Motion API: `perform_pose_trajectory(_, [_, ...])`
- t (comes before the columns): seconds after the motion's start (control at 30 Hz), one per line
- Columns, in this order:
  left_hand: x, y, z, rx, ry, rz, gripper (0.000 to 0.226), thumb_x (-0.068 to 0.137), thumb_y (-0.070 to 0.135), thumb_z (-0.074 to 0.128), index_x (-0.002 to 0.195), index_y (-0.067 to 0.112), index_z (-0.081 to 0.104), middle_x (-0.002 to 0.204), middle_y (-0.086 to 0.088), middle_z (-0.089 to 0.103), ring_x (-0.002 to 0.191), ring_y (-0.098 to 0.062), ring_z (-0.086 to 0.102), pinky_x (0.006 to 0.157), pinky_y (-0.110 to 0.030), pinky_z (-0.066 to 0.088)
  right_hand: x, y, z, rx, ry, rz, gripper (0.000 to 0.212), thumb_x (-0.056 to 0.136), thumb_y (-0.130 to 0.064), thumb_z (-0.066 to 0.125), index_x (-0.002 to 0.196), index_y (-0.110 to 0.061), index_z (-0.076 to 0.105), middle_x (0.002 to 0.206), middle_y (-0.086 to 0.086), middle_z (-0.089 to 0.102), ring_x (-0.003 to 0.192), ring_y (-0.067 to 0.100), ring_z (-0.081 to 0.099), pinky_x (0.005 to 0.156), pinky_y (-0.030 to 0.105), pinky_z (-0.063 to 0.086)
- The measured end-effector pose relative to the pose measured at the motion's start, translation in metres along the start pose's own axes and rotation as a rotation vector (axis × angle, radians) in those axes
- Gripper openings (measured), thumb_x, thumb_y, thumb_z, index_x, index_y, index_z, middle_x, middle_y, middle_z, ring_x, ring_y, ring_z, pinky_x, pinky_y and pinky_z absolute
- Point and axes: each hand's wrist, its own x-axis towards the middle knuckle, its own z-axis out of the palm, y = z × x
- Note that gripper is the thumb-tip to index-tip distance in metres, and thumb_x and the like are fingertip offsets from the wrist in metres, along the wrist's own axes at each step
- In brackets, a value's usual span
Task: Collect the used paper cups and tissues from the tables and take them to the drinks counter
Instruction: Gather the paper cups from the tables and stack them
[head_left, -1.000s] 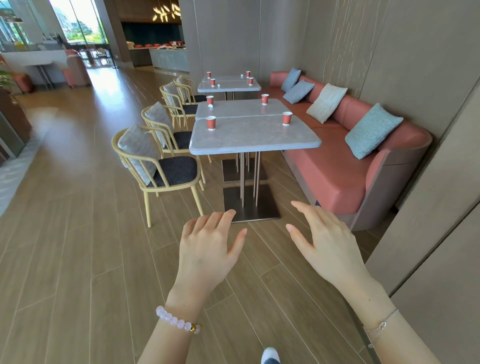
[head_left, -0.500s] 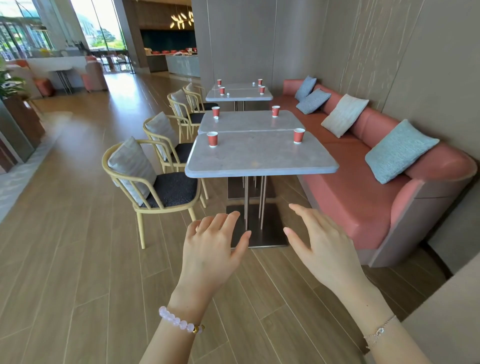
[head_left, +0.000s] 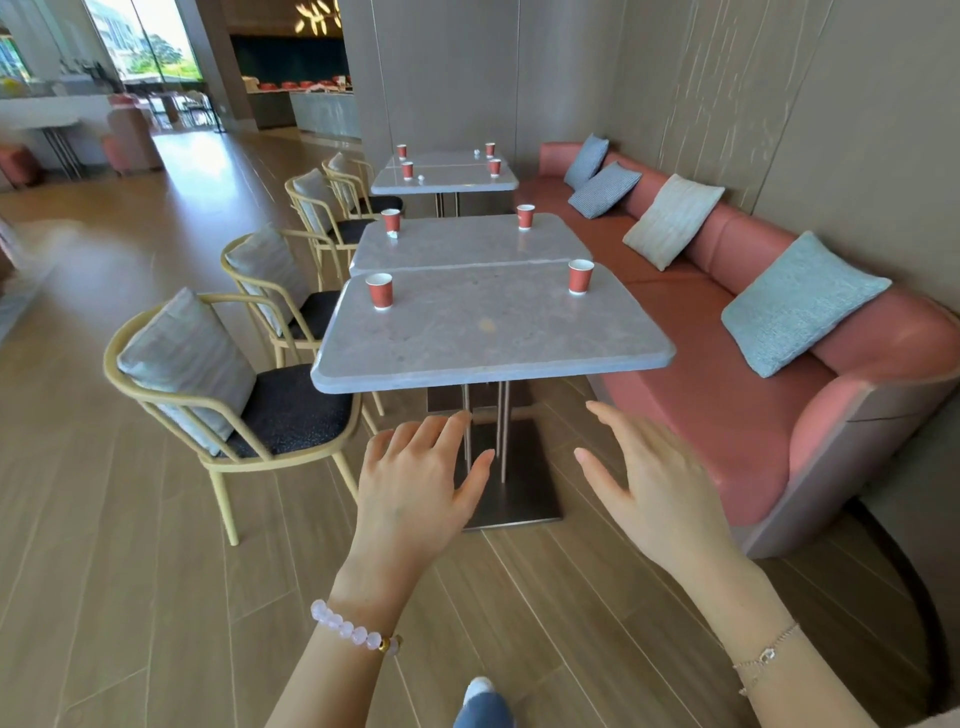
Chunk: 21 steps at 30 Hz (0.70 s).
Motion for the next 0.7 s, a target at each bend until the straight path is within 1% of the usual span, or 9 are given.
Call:
perform_pose_trajectory(0.1, [0.048,-0.021,0.03,-0.001,0.001,-0.01,0.044,0.088,0.046,0.043,0.111,0.016,0.065,0.097,0.001,0.071,0.091,-0.024,0.066,0.083,-0.039,0.048,0.054,0.008,0.026,-0.024,-0.024,-0.007,0.051,0.09,-0.047,0.045,0.132,-0.02,0.052,0.124,-0.004,0.063,0.112,0.018,0.059,0.089,0.033,0.047])
perform_pose_trajectory(0.2, [0.089,-0.036,0.051,0.001,-0.012,-0.018,0.047,0.088,0.048,0.038,0.11,0.016,0.065,0.095,0.001,0.071,0.087,-0.024,0.066,0.081,-0.039,0.049,0.098,0.013,0.045,-0.048,-0.031,-0.031,0.051,0.09,-0.046,0.049,0.132,-0.018,0.052,0.122,-0.002,0.064,0.111,0.02,0.06,0.089,0.033,0.048])
perform_pose_trajectory(0.33, [0.16,-0.058,0.084,-0.034,-0.035,-0.024,0.043,0.086,0.044,0.048,0.113,0.016,0.065,0.1,-0.003,0.071,0.093,-0.028,0.067,0.084,-0.044,0.05,0.168,0.023,0.074,-0.048,-0.04,-0.007,0.053,0.089,-0.048,0.045,0.133,-0.019,0.052,0.125,-0.003,0.062,0.114,0.02,0.058,0.091,0.033,0.047])
perform_pose_trajectory(0.43, [0.2,-0.071,0.105,-0.045,-0.069,-0.01,0.043,0.087,0.045,0.048,0.116,0.017,0.063,0.105,-0.003,0.07,0.098,-0.028,0.066,0.088,-0.046,0.048,0.209,0.034,0.093,-0.025,-0.037,0.009,0.051,0.089,-0.044,0.05,0.133,-0.018,0.051,0.124,-0.002,0.062,0.113,0.021,0.059,0.09,0.037,0.048])
perform_pose_trajectory(0.53, [0.229,-0.08,0.127,-0.044,-0.083,0.004,0.04,0.088,0.043,0.053,0.117,0.017,0.062,0.107,-0.004,0.07,0.099,-0.029,0.065,0.09,-0.046,0.047,0.24,0.046,0.11,-0.013,-0.042,0.02,0.049,0.089,-0.04,0.056,0.132,-0.017,0.051,0.122,-0.001,0.063,0.109,0.021,0.06,0.086,0.037,0.05])
perform_pose_trajectory(0.63, [0.255,-0.087,0.146,-0.042,-0.09,0.0,0.043,0.087,0.045,0.049,0.116,0.016,0.064,0.106,-0.003,0.07,0.097,-0.028,0.066,0.088,-0.045,0.048,0.27,0.057,0.128,0.01,-0.057,0.029,0.049,0.088,-0.037,0.06,0.131,-0.015,0.053,0.12,0.0,0.064,0.105,0.023,0.061,0.082,0.036,0.05])
perform_pose_trajectory(0.7, [0.273,-0.091,0.16,-0.041,-0.108,-0.011,0.046,0.087,0.047,0.045,0.117,0.017,0.063,0.108,-0.003,0.07,0.099,-0.028,0.065,0.089,-0.045,0.047,0.292,0.065,0.141,0.032,-0.062,0.017,0.048,0.088,-0.036,0.061,0.13,-0.014,0.054,0.119,0.002,0.065,0.104,0.024,0.062,0.082,0.038,0.05])
